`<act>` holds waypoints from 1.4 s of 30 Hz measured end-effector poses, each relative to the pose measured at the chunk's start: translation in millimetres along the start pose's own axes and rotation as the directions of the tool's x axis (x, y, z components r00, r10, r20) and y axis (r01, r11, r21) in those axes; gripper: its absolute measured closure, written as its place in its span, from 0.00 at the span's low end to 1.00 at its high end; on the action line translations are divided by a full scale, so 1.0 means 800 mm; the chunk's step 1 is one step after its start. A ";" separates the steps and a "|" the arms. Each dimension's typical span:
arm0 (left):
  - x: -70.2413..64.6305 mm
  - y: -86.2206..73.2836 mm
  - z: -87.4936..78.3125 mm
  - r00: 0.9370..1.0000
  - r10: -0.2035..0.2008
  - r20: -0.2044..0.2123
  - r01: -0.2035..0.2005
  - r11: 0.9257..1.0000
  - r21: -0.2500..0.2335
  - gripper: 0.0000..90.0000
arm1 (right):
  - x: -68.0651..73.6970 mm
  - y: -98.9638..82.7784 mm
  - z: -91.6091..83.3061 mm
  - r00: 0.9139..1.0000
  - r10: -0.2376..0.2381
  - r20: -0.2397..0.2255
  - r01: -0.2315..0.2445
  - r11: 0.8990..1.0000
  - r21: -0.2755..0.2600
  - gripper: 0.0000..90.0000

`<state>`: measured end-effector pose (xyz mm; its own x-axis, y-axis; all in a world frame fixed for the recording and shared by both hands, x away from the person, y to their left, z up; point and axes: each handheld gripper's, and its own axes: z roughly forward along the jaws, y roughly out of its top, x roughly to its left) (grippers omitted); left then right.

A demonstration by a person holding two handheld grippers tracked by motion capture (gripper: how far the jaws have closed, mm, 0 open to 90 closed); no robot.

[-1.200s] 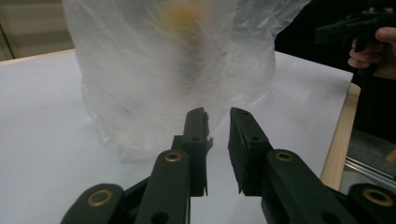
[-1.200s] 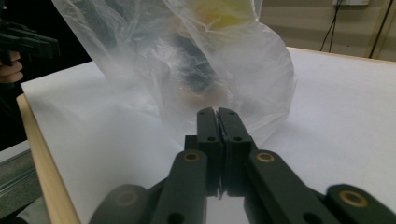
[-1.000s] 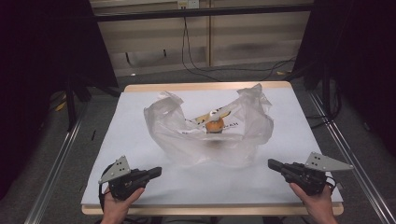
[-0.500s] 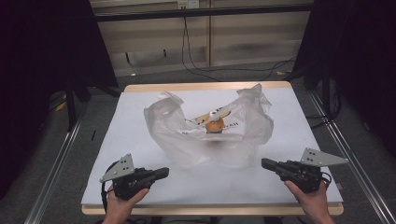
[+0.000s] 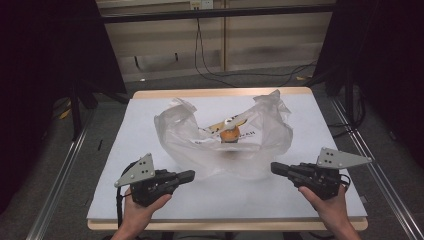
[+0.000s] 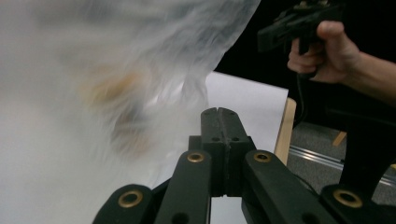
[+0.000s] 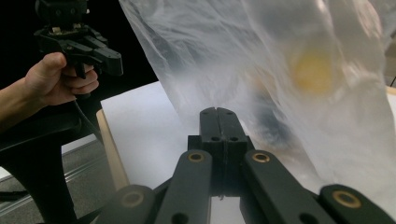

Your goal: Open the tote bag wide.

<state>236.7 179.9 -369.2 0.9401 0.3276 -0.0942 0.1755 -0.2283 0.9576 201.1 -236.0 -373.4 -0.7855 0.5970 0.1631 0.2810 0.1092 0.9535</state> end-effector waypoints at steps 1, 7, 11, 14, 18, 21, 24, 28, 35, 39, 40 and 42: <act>-0.001 0.005 0.004 1.000 0.010 0.010 -0.010 1.000 -0.004 1.00 | 0.001 0.003 0.002 1.000 -0.001 -0.007 0.001 1.000 0.000 1.00; 0.002 0.028 0.014 0.999 0.031 0.019 -0.031 0.999 -0.024 1.00 | 0.004 0.026 0.013 0.999 -0.032 -0.031 0.031 0.999 -0.017 1.00; 0.004 0.045 0.013 0.999 0.042 0.021 -0.040 0.998 -0.054 1.00 | 0.006 0.044 0.015 0.998 -0.048 -0.037 0.047 0.999 -0.025 1.00; 0.004 0.054 0.013 0.999 0.047 0.020 -0.045 0.996 -0.073 1.00 | 0.008 0.053 0.015 0.998 -0.053 -0.038 0.052 0.998 -0.030 1.00; 0.001 0.073 0.015 0.997 0.074 0.033 -0.070 0.991 -0.110 1.00 | 0.012 0.074 0.017 0.997 -0.068 -0.042 0.066 0.996 -0.052 1.00; 0.002 0.089 0.021 0.996 0.081 0.041 -0.076 0.989 -0.125 1.00 | 0.014 0.086 0.020 0.995 -0.087 -0.054 0.084 0.995 -0.059 1.00; 0.005 0.097 0.024 0.995 0.088 0.039 -0.082 0.987 -0.136 1.00 | 0.015 0.094 0.024 0.994 -0.096 -0.058 0.092 0.994 -0.066 1.00; 0.013 0.119 0.031 0.995 0.100 0.024 -0.095 0.979 -0.178 1.00 | 0.016 0.115 0.031 0.992 -0.113 -0.058 0.109 0.991 -0.077 1.00; 0.022 0.138 0.046 0.995 0.097 -0.006 -0.097 0.984 -0.149 1.00 | 0.019 0.151 0.041 0.988 -0.150 -0.044 0.145 0.985 -0.097 1.00; 0.030 0.138 0.060 0.996 0.081 -0.046 -0.086 0.989 -0.122 1.00 | 0.015 0.168 0.051 0.988 -0.152 -0.023 0.149 0.984 -0.097 1.00; 0.032 0.134 0.068 0.996 0.081 -0.037 -0.085 0.991 -0.105 1.00 | 0.014 0.167 0.055 0.988 -0.156 -0.019 0.153 0.984 -0.094 1.00; 0.033 0.132 0.071 0.996 0.079 -0.040 -0.083 0.992 -0.096 1.00 | 0.011 0.162 0.062 0.988 -0.155 -0.005 0.154 0.986 -0.067 1.00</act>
<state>296.4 112.5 -285.7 0.9385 0.3451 -0.0071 0.0684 -0.1658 0.9838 258.3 -177.1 -261.1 -0.8220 0.5693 0.0150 0.1189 0.1460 0.9821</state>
